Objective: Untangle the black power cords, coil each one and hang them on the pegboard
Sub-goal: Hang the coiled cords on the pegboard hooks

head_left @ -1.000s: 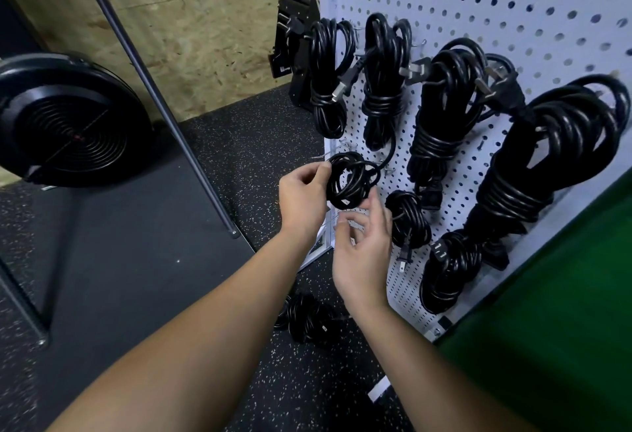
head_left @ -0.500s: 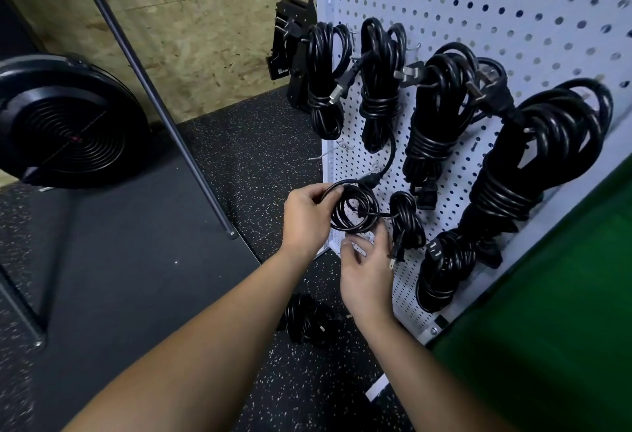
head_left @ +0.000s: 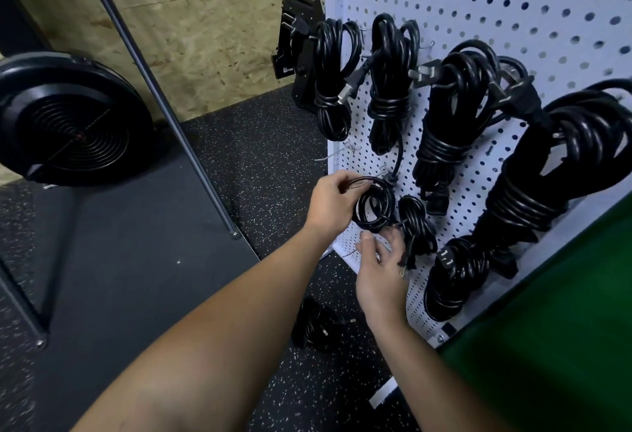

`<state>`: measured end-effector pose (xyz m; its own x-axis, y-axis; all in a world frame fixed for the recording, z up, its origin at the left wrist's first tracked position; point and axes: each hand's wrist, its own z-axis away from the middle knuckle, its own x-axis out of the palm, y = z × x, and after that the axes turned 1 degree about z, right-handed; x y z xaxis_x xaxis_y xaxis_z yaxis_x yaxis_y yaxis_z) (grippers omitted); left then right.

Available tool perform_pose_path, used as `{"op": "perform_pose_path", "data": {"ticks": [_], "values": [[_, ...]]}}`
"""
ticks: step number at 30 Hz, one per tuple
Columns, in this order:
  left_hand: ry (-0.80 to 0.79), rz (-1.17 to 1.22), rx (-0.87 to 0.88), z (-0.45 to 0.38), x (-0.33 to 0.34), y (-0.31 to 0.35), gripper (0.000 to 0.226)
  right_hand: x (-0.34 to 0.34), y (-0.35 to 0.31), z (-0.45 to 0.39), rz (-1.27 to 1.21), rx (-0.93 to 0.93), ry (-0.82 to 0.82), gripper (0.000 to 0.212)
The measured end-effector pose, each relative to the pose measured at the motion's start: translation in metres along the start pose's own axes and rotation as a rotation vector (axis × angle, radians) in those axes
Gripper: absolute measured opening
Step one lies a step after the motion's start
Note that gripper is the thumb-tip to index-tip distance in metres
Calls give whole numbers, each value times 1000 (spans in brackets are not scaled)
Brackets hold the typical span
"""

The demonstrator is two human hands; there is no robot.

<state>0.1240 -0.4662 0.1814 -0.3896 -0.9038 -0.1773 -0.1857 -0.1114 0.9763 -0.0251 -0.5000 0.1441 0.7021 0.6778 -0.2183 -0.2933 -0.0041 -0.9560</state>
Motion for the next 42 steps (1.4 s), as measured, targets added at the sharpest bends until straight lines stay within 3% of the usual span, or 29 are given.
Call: {"op": "perform_pose_path", "data": {"ticks": [3, 5, 7, 12, 14, 17, 20, 25, 29, 32, 38, 42], "values": [[30, -65, 24, 4, 11, -8, 14, -4, -2, -3, -17, -4, -7, 48], [60, 70, -13, 7, 14, -12, 19, -4, -3, -5, -39, -16, -15, 46], [76, 236, -75, 12, 13, -14, 29, -1, 0, -8, -81, -4, 7, 32], [-36, 413, -152, 26, 1, -21, 28, 3, 10, -15, -397, 65, 92, 21], [-65, 445, -203, 29, -4, -25, 36, 5, 17, -18, -358, 66, 89, 15], [-92, 505, -294, 35, -9, -30, 47, 6, 21, -16, -335, 162, 63, 22], [-74, 479, -352, 40, -10, -33, 48, 5, 27, -16, -374, 201, 17, 34], [-31, 418, -344, 40, -9, -38, 49, -6, 9, -5, -244, 76, 44, 18], [-138, 468, -420, 37, -13, -35, 56, -1, 3, -2, -210, 17, 33, 47], [-186, 502, -429, 31, -17, -35, 60, 1, -5, -3, -272, -37, 17, 16], [-267, 307, -377, 20, -33, -32, 56, 6, -6, -5, -234, -86, -3, 13], [-401, 341, -531, 18, -49, -15, 58, 4, -5, 1, -199, -153, -17, 22]]}}
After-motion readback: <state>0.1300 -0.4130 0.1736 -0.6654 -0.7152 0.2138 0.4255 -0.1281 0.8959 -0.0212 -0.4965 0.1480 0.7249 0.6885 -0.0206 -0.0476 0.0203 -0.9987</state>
